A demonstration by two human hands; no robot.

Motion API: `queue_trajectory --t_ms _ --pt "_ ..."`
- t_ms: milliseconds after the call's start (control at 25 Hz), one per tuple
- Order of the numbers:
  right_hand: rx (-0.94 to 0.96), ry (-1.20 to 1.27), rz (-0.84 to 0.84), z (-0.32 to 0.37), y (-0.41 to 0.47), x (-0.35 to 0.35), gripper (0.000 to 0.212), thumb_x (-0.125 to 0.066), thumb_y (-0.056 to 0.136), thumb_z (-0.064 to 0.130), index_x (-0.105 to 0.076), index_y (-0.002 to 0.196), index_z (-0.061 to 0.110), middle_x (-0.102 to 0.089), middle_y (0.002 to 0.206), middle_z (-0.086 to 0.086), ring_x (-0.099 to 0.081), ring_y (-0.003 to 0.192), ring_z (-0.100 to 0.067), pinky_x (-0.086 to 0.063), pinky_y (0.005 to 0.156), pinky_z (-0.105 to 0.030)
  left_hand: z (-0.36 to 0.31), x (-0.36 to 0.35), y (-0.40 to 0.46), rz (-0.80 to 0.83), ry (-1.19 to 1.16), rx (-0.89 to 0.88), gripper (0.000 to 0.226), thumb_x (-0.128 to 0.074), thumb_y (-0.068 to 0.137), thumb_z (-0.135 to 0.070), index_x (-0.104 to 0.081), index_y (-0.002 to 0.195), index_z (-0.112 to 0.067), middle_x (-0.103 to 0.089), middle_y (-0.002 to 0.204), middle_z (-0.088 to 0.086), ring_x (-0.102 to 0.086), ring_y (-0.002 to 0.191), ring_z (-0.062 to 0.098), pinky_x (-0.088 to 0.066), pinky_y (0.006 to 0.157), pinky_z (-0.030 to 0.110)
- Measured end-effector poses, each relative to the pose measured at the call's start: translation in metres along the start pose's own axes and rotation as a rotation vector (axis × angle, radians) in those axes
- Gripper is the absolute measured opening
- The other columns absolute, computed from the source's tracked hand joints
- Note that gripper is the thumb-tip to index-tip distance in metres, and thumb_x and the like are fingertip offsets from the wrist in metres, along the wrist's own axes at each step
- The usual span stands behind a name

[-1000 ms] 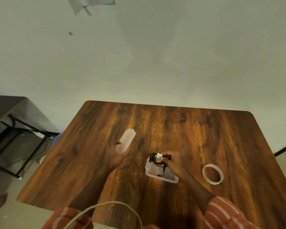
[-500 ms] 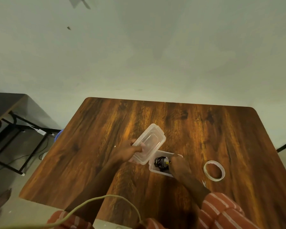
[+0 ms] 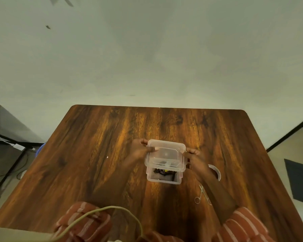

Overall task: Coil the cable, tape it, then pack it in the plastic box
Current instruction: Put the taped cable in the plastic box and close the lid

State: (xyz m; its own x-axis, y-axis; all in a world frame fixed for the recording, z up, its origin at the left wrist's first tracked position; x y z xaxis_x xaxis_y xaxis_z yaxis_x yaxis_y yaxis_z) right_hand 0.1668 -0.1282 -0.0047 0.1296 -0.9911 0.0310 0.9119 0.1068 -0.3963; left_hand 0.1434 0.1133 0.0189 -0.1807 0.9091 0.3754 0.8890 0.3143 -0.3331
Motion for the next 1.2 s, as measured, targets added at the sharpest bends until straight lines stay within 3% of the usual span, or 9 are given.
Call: queue_trajectory --t_ms 80,200,360,480,680,840,920,1040,1200 --pt "0.002 -0.183 -0.091 -0.015 0.008 0.004 0.017 -0.066 0.089 0.010 -0.071 0.080 0.024 -0.075 0.086 -0.004 -0.073 0.082 -0.023 -0.061 0.080 -0.048 0.027 -0.027 0.004 -0.105 0.070 0.009 0.031 -0.083 0.074 -0.018 -0.073 0.100 -0.006 -0.075 0.097 0.008 -0.072 0.080 0.017 -0.060 0.065 0.028" --pt "-0.029 -0.410 -0.141 -0.047 0.015 0.002 0.009 -0.069 0.086 0.017 -0.077 0.089 0.014 -0.078 0.087 -0.004 -0.072 0.075 -0.017 -0.062 0.074 -0.042 0.061 -0.055 0.001 -0.194 0.209 0.012 0.021 -0.073 0.085 -0.022 -0.074 0.102 -0.009 -0.076 0.101 0.008 -0.070 0.085 0.016 -0.052 0.065 0.019" --pt "-0.031 -0.552 -0.140 -0.071 0.022 -0.001 0.016 -0.070 0.087 0.026 -0.077 0.086 0.011 -0.074 0.082 0.000 -0.069 0.072 -0.018 -0.058 0.067 -0.033 0.089 -0.058 -0.004 -0.184 0.458 0.043 0.042 -0.053 0.092 -0.050 -0.064 0.119 -0.020 -0.068 0.116 -0.004 -0.065 0.105 0.018 -0.051 0.092 0.029" --pt "-0.070 -0.511 -0.118 -0.087 0.033 0.000 0.019 -0.070 0.086 0.030 -0.076 0.093 0.013 -0.077 0.093 -0.002 -0.071 0.079 -0.018 -0.060 0.079 -0.043 0.112 -0.054 0.004 -0.184 0.635 0.023 0.055 -0.037 0.086 -0.068 -0.060 0.121 -0.033 -0.065 0.121 -0.009 -0.061 0.107 0.015 -0.052 0.095 0.037" --pt "-0.345 -0.359 -0.072 -0.089 0.026 -0.005 0.038 -0.061 0.091 0.046 -0.062 0.111 0.014 -0.066 0.099 -0.002 -0.064 0.081 -0.017 -0.056 0.069 -0.033 0.127 -0.053 0.011 -0.026 0.112 0.354 0.050 -0.065 0.088 -0.044 -0.062 0.123 -0.008 -0.070 0.116 0.011 -0.070 0.091 0.024 -0.061 0.075 0.037" --pt "-0.477 -0.045 -0.051 -0.103 0.024 -0.002 0.036 -0.071 0.086 0.033 -0.061 0.112 0.011 -0.067 0.105 -0.003 -0.062 0.097 -0.022 -0.053 0.077 -0.037 0.130 -0.051 0.009 -0.022 0.121 0.373 0.050 -0.064 0.088 -0.047 -0.064 0.118 -0.008 -0.072 0.111 0.012 -0.068 0.079 0.019 -0.057 0.063 0.028" --pt "-0.420 -0.038 -0.058 -0.111 0.024 0.000 0.040 -0.080 0.078 0.024 -0.067 0.114 0.010 -0.072 0.105 -0.007 -0.067 0.093 -0.023 -0.054 0.069 -0.034 0.129 -0.049 0.006 -0.080 0.134 0.346 0.047 -0.068 0.084 -0.047 -0.067 0.114 -0.010 -0.074 0.105 0.009 -0.070 0.078 0.018 -0.061 0.067 0.033" --pt "-0.208 -0.137 -0.230 -0.108 0.019 0.004 0.031 -0.085 0.071 0.015 -0.073 0.100 0.009 -0.076 0.096 -0.006 -0.071 0.084 -0.023 -0.058 0.067 -0.033 0.113 -0.050 -0.001 -0.206 0.373 0.193 0.032 -0.065 0.088 -0.041 -0.071 0.104 -0.014 -0.073 0.092 0.002 -0.070 0.078 0.014 -0.062 0.073 0.037" --pt "-0.013 -0.456 -0.331 -0.096 0.012 -0.007 0.023 -0.079 0.078 0.017 -0.075 0.099 0.011 -0.076 0.096 -0.001 -0.068 0.082 -0.016 -0.056 0.070 -0.027 0.103 -0.053 -0.011 -0.233 0.531 0.136 0.027 -0.055 0.096 -0.031 -0.069 0.107 -0.011 -0.072 0.100 0.005 -0.069 0.089 0.019 -0.058 0.079 0.032"
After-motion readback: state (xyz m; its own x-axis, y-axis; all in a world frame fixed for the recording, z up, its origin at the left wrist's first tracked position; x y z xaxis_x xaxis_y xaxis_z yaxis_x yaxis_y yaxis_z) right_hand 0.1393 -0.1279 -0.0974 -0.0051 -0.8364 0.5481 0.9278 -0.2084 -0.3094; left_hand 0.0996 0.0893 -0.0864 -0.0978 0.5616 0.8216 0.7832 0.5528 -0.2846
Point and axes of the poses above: each hand's wrist, its own y-axis towards the middle knuckle, its own x-axis out of the back of the hand, z = x × y, the point moved 4 cm from there along y, towards the middle knuckle
